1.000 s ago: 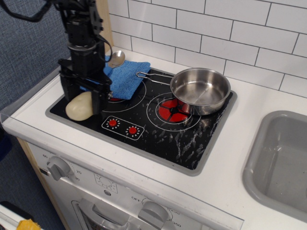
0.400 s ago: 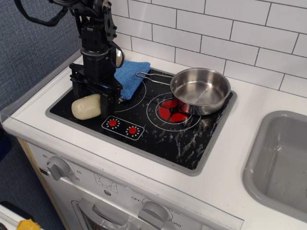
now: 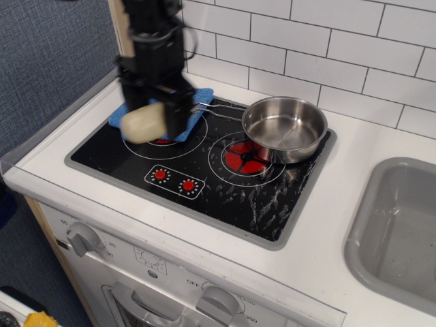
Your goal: Place the potato inside the pot
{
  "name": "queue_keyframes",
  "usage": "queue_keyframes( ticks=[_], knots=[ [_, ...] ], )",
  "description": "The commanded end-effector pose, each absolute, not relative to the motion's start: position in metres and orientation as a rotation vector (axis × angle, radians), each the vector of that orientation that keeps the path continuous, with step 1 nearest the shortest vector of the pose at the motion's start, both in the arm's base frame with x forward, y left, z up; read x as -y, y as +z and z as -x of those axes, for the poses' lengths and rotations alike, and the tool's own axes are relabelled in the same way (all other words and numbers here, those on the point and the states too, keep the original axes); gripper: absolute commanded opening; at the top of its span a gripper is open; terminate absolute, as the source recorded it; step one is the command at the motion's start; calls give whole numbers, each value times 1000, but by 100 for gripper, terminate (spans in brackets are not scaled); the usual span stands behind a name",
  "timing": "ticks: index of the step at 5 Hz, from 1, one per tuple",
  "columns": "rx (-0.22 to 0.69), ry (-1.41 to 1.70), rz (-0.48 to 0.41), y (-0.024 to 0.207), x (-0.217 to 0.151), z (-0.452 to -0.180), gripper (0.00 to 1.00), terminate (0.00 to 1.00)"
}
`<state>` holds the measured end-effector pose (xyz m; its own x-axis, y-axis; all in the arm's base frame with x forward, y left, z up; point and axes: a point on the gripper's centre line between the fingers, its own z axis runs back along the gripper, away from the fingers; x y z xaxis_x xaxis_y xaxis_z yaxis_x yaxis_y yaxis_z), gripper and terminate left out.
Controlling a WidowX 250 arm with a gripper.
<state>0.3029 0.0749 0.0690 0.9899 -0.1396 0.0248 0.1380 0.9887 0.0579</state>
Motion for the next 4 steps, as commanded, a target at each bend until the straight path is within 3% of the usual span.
queue_keyframes(
  ticks=[1,2,4],
  knots=[
    [148,-219,-62,106,-6,-370,0,0],
    [133,-185,-53,99,16,-395,0,0],
    [77,-129,-74,77,15,-395,0,0]
  ],
)
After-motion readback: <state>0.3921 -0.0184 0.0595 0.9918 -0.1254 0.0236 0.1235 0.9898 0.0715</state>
